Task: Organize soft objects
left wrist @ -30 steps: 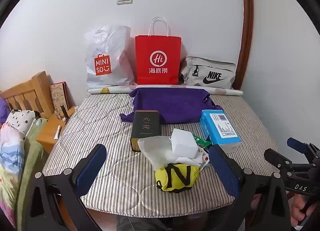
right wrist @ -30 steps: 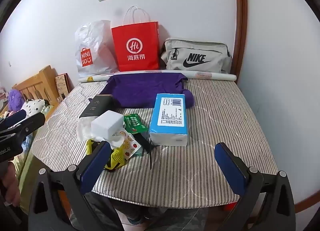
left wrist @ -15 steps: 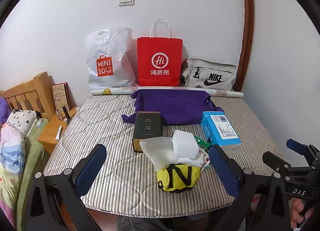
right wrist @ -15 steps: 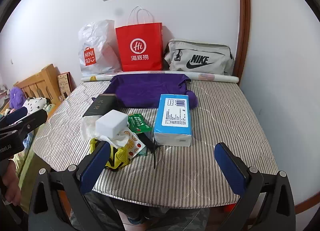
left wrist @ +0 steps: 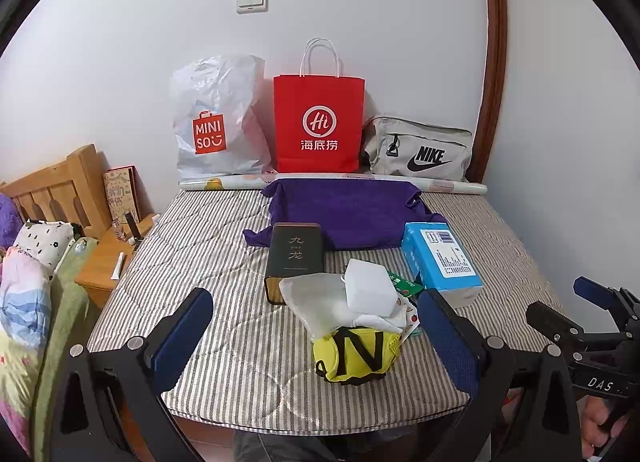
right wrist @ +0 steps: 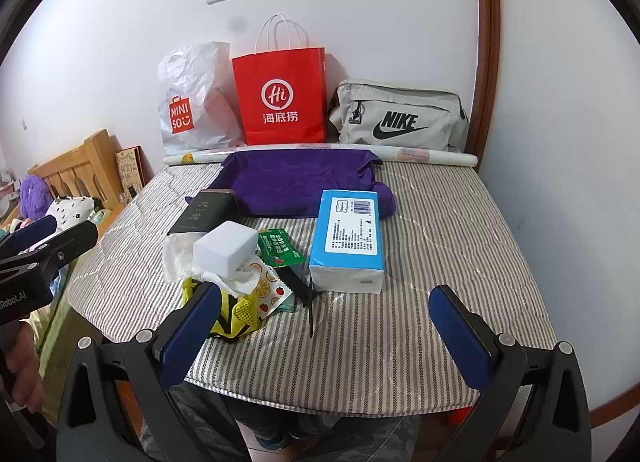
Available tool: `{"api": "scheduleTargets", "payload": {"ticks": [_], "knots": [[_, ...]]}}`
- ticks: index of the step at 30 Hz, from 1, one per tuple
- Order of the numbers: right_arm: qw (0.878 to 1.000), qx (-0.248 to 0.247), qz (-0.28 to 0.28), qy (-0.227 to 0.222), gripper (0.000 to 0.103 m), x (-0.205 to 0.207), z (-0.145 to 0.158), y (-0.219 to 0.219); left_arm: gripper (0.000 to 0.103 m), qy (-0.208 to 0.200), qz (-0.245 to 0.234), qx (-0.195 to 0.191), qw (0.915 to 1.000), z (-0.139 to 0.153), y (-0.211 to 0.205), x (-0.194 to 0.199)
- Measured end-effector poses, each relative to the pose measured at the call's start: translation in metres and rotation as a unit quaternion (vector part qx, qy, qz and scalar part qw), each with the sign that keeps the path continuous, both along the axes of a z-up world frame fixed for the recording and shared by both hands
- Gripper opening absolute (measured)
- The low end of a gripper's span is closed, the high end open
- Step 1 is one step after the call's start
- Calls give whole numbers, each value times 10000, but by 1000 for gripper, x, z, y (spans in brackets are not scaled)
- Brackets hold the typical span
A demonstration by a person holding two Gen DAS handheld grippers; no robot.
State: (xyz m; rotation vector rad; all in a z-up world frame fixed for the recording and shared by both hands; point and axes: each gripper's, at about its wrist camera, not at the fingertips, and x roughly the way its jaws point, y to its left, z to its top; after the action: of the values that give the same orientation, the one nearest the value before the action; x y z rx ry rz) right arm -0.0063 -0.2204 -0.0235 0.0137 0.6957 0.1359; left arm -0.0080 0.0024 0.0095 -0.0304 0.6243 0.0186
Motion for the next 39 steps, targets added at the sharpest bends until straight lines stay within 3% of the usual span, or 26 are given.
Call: {"api": "scheduleTargets", "payload": {"ticks": [39], "knots": [[10000,-5,7,-43,103,-4,5,1,102,-6,-21,9,10000,1,-3,-6]]}}
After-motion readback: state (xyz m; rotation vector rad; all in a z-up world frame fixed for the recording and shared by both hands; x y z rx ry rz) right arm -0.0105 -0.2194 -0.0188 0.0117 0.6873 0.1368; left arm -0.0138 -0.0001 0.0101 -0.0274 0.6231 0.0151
